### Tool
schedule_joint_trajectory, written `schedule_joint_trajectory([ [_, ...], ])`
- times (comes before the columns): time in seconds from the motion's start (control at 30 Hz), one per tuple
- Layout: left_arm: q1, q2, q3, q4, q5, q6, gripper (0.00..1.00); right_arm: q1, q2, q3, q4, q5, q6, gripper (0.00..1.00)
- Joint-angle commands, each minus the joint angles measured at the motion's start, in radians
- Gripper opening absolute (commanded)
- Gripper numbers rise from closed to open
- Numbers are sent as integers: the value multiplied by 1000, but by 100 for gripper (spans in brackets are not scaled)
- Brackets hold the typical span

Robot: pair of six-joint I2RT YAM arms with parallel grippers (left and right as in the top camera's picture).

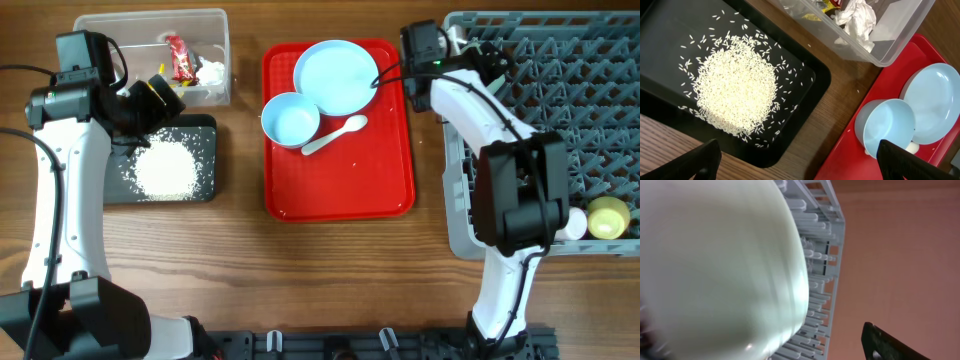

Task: Sort waste into correct bins and load items into the dishwasher rack
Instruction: 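Move the right gripper to the light-blue bowl and grasp its rim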

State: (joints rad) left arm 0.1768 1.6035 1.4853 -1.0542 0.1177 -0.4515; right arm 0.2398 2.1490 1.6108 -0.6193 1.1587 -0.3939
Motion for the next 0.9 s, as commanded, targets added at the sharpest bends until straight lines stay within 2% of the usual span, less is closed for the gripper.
schedule_joint_trajectory([
  [0.0,-3,-6,9,2,5,-9,100,56,23,3,-8,-40,84,82],
  [0.17,-3,-6,9,2,5,-9,100,65,22,4,-34,-46,115,82],
  [0.33,-3,-6,9,2,5,-9,100,64,5,7,-97,-162,221,80],
  [0.6,-3,-6,9,2,5,-9,100,65,-130,7,-101,-318,264,80],
  [0.8,-3,-6,9,2,5,-9,100,84,-209,7,-131,-478,327,81],
  [0.87,-3,-6,9,2,5,-9,100,106,-243,20,-129,-632,354,81],
])
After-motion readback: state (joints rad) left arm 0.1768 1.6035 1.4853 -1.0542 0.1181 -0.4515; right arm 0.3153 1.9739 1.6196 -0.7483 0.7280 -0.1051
